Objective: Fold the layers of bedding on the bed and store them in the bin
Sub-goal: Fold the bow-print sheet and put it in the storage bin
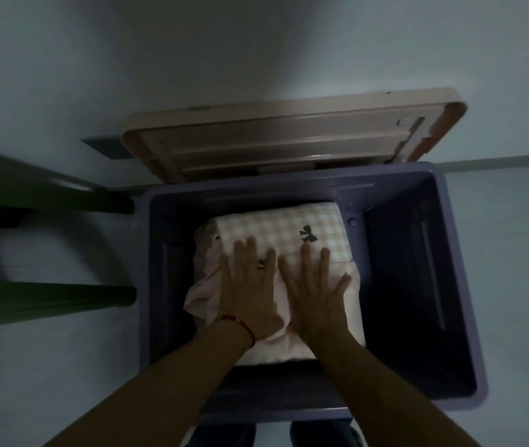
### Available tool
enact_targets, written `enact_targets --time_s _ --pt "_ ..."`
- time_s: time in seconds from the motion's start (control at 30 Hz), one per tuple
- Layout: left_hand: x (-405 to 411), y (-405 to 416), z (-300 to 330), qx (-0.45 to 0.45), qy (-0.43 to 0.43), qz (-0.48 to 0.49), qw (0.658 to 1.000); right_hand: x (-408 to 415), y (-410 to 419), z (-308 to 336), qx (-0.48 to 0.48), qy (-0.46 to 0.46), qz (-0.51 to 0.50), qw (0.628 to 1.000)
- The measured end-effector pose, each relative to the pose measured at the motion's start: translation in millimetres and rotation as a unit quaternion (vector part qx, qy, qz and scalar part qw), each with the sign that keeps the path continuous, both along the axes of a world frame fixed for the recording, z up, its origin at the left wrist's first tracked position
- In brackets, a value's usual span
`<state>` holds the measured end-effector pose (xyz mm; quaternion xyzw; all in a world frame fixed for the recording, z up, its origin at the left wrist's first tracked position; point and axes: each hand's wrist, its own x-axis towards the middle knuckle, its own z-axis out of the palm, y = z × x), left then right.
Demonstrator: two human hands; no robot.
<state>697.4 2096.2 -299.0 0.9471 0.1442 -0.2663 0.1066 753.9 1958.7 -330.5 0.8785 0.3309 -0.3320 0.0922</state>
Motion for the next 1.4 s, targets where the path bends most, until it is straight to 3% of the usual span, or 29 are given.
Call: enact_targets --time_s 0.03,0.1,0.17,0.27,0.47,0.6,0.83,0.97,1.1,1.23,1.3,1.4 --pt "-5 4 -4 -0.008 0.063 -0.023 0.998 3 -2 4 0.005 0.016 0.003 1.000" --pt "-11 15 -17 0.012 0.106 -0.042 0.993 14 -5 9 0.020 0.046 0.028 0.998" --pt "-14 19 -33 0.033 0.099 -0.039 0.994 30 -9 10 0.008 0.054 0.077 0.996" --pt "-19 17 -60 0.052 0.089 -0.032 0.994 37 -17 -8 0.000 -0.016 0.124 0.992" --pt "-24 12 -105 0.040 0.060 -0.008 0.997 13 -15 -56 0.004 -0.030 0.080 0.996" --pt "-23 4 -65 0.057 0.106 -0.011 0.993 11 -17 -23 -0.008 -0.035 0.070 0.997" --pt "-21 4 12 0.051 0.072 -0.055 0.995 34 -17 51 0.020 0.094 0.011 0.995" --pt "-9 -2 34 0.055 0.038 -0.086 0.994 52 -17 84 0.063 0.102 -0.008 0.993" --pt "4 -9 47 0.058 0.078 -0.078 0.992 80 -5 108 0.148 0.022 -0.022 0.989" --pt "8 -4 50 0.052 0.104 -0.036 0.993 145 32 134 0.303 -0.164 -0.026 0.939" --pt "8 1 47 0.039 0.110 -0.028 0.993 181 52 144 0.309 -0.201 -0.029 0.929" --pt "8 7 42 0.024 0.104 -0.019 0.994 213 69 140 0.256 -0.178 -0.026 0.950"
